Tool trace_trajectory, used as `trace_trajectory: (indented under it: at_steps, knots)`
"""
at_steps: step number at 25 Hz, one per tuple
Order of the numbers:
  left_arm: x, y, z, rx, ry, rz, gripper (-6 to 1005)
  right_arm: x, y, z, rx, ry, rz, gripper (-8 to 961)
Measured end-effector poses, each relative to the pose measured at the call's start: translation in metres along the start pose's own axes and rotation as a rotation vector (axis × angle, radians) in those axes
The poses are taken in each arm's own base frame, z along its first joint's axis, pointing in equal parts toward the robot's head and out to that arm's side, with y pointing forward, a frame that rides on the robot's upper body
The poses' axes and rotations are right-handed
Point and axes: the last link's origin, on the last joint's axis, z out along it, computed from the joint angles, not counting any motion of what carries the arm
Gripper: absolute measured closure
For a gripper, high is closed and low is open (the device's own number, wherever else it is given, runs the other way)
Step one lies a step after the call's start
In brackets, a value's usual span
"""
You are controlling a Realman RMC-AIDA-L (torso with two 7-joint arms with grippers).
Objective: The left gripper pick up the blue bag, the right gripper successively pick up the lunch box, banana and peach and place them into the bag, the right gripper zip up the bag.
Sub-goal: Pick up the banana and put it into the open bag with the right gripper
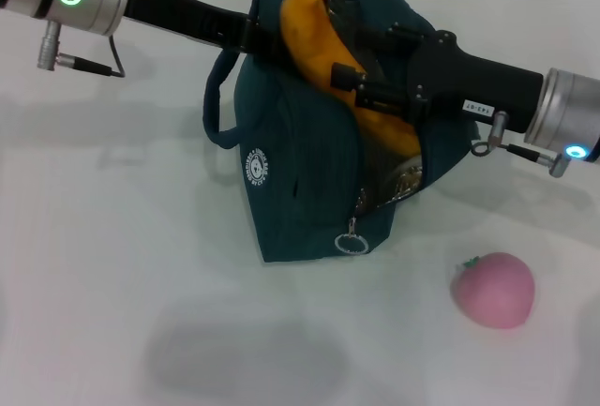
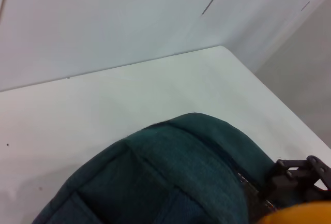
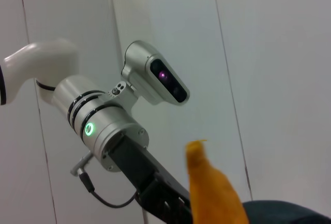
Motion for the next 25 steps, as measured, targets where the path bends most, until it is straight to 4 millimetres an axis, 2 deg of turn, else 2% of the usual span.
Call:
trace_trajectory:
  at_steps: [5, 13, 19, 23, 25]
  knots:
    - [0.000, -0.001, -0.002, 0.004, 0.000, 0.000, 951, 0.003, 0.000, -0.005, 0.016, -0.003, 0.033, 225]
    - [0.003, -0.002, -0.007, 0.011, 0.011, 0.006, 951, -0.005, 0.009, -0.013, -0.042, -0.076, 0.060, 190]
    - [0.005, 0.002, -0.010, -0.019, 0.014, 0.003, 951, -0.001, 0.003, -0.015, 0.004, -0.042, 0.101, 195]
    - [0.004, 0.005, -0.008, -0.037, 0.000, 0.005, 951, 0.001, 0.010, -0.010, -0.054, -0.012, 0.091, 196]
    - [0.004, 0.007, -0.007, -0.048, -0.006, 0.006, 951, 0.001, 0.006, -0.010, -0.029, -0.007, 0.081, 197]
